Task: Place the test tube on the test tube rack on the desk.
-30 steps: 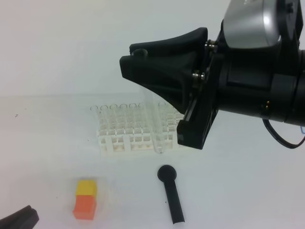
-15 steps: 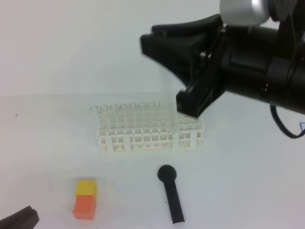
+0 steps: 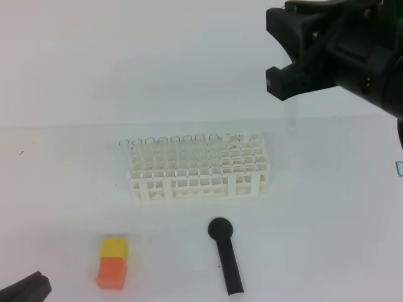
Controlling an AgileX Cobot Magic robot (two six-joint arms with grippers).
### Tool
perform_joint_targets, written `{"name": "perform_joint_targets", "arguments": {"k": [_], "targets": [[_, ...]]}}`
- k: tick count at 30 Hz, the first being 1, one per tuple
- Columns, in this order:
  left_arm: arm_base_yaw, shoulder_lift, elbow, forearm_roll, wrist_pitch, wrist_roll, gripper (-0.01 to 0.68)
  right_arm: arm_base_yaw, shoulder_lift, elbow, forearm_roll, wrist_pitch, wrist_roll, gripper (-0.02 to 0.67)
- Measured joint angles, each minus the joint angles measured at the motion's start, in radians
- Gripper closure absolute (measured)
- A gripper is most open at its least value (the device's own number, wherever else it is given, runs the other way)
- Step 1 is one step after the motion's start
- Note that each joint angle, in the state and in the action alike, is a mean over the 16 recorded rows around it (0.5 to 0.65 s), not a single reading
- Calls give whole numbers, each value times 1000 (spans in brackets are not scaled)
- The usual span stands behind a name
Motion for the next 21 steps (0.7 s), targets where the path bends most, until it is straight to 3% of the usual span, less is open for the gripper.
{"name": "perform_joint_targets", "arguments": {"k": [12,21], "targets": [[0,0,1,0,1,0,674,-9,183,14,-629,-127,731,524],[0,0,2,0,2,0,674,-10,354,15,-803,-337,942,524]]}}
